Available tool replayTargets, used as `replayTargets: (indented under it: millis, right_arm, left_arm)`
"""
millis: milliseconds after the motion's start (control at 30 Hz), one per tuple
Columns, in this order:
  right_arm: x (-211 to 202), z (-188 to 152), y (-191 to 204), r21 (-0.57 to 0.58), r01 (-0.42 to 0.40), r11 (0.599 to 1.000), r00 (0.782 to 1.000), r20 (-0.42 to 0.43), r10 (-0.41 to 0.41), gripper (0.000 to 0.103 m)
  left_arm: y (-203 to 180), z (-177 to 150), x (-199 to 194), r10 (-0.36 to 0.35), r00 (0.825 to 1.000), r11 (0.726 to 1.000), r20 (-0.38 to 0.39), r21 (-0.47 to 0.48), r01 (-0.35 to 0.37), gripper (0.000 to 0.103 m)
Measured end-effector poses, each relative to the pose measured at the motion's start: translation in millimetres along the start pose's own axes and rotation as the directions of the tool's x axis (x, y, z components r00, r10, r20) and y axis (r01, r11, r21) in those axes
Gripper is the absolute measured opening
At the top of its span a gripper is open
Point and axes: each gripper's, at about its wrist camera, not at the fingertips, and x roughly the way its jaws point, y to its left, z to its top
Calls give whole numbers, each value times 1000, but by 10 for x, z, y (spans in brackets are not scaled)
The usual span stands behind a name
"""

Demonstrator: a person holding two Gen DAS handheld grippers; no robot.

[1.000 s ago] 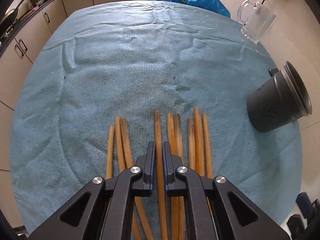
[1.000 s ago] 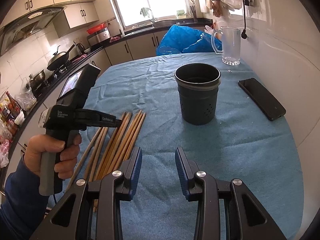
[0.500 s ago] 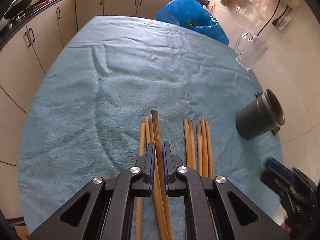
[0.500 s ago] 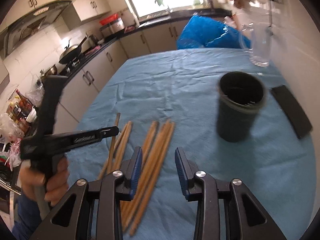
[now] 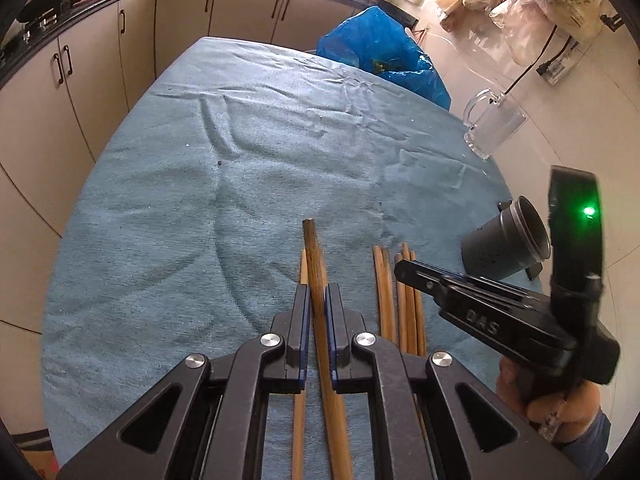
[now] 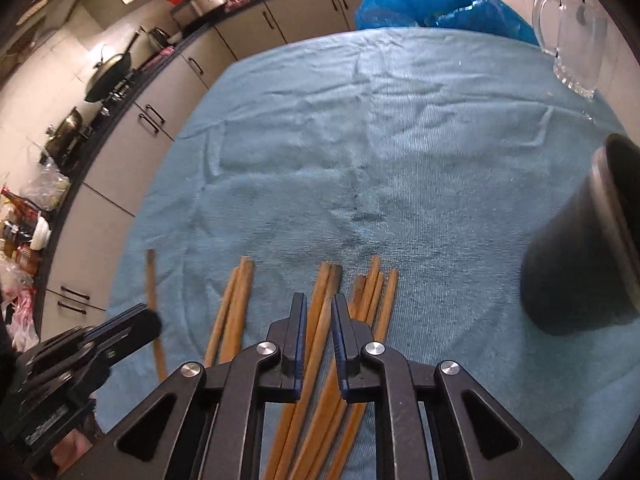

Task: Organize utensils
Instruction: 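Lower the left tool onto the chopstick pile while the right tool lowers beside it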

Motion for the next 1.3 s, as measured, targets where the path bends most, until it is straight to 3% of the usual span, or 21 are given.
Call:
replayTargets:
  millis: [433,533,733,967,1133,1300]
  right_arm:
    - [149,118,35,-24,71,997,996,-49,-72,11]
    - [209,144,121,-65,120,991,991,-51,-124,11]
    - [263,136,18,-29,120,992,988,-98,-123,11]
    - [350,123,283,-154,231,961,969,-52,-241,11]
    - [263,122,144,-82,155,984,986,-42,-159,9]
    - [-84,64,37,-28,61,998,997,43,-60,9]
  left_arm:
    - [43,36,33,-39,999,999,0,4,39,7]
    - [72,37,37,-43,999,999,-1,-3,43,7]
    - [137,34,22,-45,999,999,0,-11,45,7]
    - [136,40,-3,-44,999,999,7,-14,44,7]
    - [143,47,20,-34,999,999,-7,-12,34,7]
    - [88,55,83,-39,999,999,-31,-10,39,7]
